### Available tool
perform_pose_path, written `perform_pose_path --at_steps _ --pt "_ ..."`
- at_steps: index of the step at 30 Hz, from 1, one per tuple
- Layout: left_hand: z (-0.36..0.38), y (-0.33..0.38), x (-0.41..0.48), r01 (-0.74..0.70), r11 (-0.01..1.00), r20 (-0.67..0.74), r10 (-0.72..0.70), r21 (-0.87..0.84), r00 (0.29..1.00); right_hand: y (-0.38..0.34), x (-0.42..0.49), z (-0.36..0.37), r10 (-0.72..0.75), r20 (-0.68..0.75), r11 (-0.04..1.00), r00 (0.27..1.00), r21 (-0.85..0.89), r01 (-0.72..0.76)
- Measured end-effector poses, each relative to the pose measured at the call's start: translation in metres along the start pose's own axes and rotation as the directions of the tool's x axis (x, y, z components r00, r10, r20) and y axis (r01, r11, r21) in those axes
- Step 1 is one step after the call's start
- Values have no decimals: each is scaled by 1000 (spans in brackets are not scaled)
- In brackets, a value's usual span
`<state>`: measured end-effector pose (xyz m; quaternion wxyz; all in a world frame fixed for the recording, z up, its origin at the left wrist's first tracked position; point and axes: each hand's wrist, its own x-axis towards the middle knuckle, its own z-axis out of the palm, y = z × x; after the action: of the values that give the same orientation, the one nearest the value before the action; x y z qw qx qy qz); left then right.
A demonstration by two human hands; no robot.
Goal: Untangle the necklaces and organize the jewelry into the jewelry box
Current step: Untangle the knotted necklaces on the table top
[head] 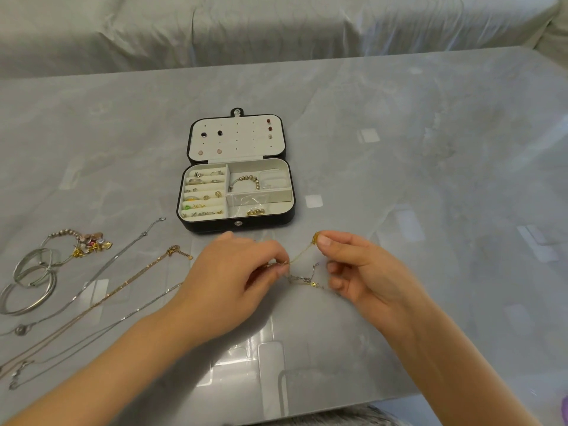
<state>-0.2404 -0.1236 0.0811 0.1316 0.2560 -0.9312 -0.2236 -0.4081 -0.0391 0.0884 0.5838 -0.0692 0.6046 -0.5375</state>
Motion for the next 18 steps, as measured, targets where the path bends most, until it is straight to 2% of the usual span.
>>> perform_pose_path --at_steps 2,6,8,12,18 --pt "0 4 0 -61 993 -6 62 96 998 3 -1 2 -20 3 998 1000 57 20" --pt "-2 14 2 -96 985 -57 105 144 993 11 -4 6 -228 -68 972 971 -77 223" --pt "-1 14 2 -136 977 -33 143 162 989 10 -4 8 -170 -19 985 985 3 170" --pt "-3 8 2 -139 976 15 138 166 990 3 0 8 85 126 956 988 270 -117" --pt "-2 -1 1 -43 992 -23 46 117 999 0 2 -5 72 196 989 978 116 -96"
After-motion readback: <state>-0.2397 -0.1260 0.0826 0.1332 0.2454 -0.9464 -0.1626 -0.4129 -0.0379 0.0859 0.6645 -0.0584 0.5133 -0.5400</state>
